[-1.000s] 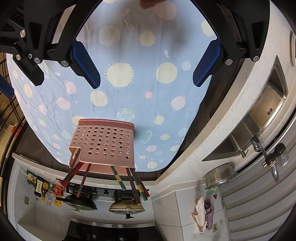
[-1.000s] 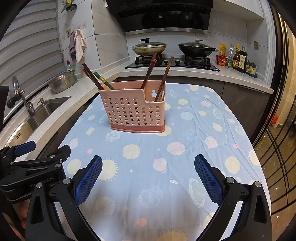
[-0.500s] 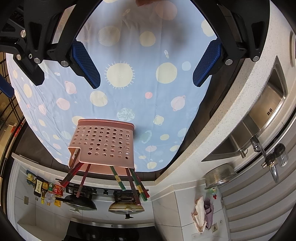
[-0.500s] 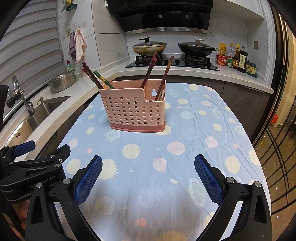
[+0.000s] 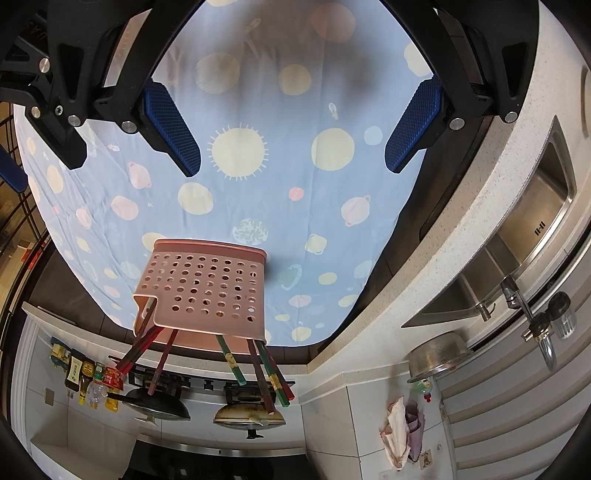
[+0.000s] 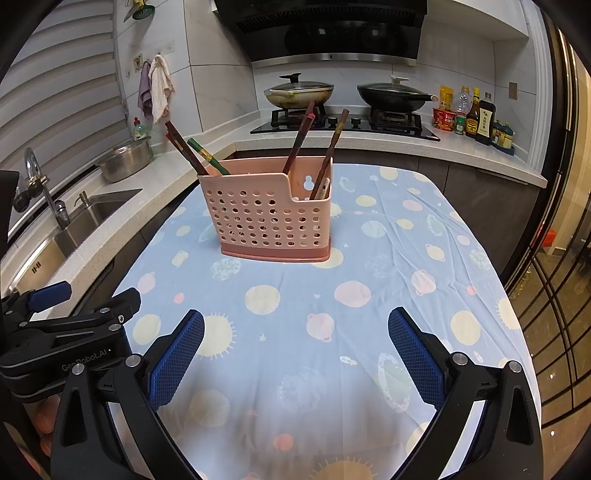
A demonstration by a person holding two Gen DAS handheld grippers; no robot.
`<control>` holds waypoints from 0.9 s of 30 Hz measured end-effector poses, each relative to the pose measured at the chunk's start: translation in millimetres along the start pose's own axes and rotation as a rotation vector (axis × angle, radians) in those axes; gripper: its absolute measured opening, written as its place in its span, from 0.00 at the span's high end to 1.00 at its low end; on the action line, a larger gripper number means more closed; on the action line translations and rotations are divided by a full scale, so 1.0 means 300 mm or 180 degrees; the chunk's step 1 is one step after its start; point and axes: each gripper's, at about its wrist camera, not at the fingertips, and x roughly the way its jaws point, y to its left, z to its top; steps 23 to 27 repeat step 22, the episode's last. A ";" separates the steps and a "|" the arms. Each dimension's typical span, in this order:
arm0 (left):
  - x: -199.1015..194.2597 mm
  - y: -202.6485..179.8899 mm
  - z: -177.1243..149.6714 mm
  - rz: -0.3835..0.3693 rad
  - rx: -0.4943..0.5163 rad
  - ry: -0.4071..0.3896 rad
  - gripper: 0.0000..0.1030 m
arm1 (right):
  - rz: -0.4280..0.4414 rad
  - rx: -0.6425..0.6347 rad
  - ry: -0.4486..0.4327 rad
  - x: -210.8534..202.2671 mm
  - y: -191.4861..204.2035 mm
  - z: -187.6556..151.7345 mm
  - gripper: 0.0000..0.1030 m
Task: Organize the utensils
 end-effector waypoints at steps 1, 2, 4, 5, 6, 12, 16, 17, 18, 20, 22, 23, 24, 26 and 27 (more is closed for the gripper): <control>-0.001 -0.001 0.000 -0.0002 0.0002 -0.0002 0.07 | 0.0001 0.0001 0.0002 0.000 0.000 0.000 0.07; -0.001 -0.001 0.001 -0.0002 0.0003 -0.0005 0.07 | 0.0003 0.0003 0.0005 0.001 0.000 0.000 0.07; -0.002 -0.001 0.000 0.0002 0.0007 -0.0009 0.07 | -0.0002 -0.0003 -0.0001 0.000 0.000 0.000 0.07; -0.002 -0.002 0.000 0.0007 0.0009 -0.0009 0.07 | -0.0001 -0.0006 -0.0001 0.000 0.001 0.000 0.07; -0.003 -0.003 -0.001 0.0004 0.0010 -0.0010 0.07 | 0.0002 -0.0006 0.0000 0.001 0.001 -0.001 0.07; -0.003 -0.005 0.001 0.0007 0.0022 -0.0011 0.07 | 0.0002 -0.0005 0.0000 0.002 0.001 -0.002 0.07; -0.003 -0.005 0.003 0.0031 0.0021 -0.0017 0.07 | -0.0003 -0.0004 0.0004 0.003 0.000 -0.002 0.07; -0.004 -0.004 0.004 0.0034 0.0018 -0.0026 0.07 | -0.0003 0.0000 0.0006 0.004 -0.002 0.001 0.07; -0.005 -0.006 0.006 0.0030 0.0026 -0.0035 0.07 | -0.0003 0.0007 0.0009 0.006 -0.003 0.001 0.07; -0.004 -0.006 0.008 0.0021 0.0040 -0.0041 0.07 | 0.0000 0.0018 0.0018 0.009 -0.006 0.002 0.07; -0.003 -0.009 0.007 0.0018 0.0043 -0.0044 0.07 | 0.0000 0.0016 0.0020 0.011 -0.008 0.005 0.07; -0.003 -0.009 0.007 0.0018 0.0043 -0.0044 0.07 | 0.0000 0.0016 0.0020 0.011 -0.008 0.005 0.07; -0.003 -0.009 0.007 0.0018 0.0043 -0.0044 0.07 | 0.0000 0.0016 0.0020 0.011 -0.008 0.005 0.07; -0.003 -0.009 0.007 0.0018 0.0043 -0.0044 0.07 | 0.0000 0.0016 0.0020 0.011 -0.008 0.005 0.07; -0.003 -0.009 0.007 0.0018 0.0043 -0.0044 0.07 | 0.0000 0.0016 0.0020 0.011 -0.008 0.005 0.07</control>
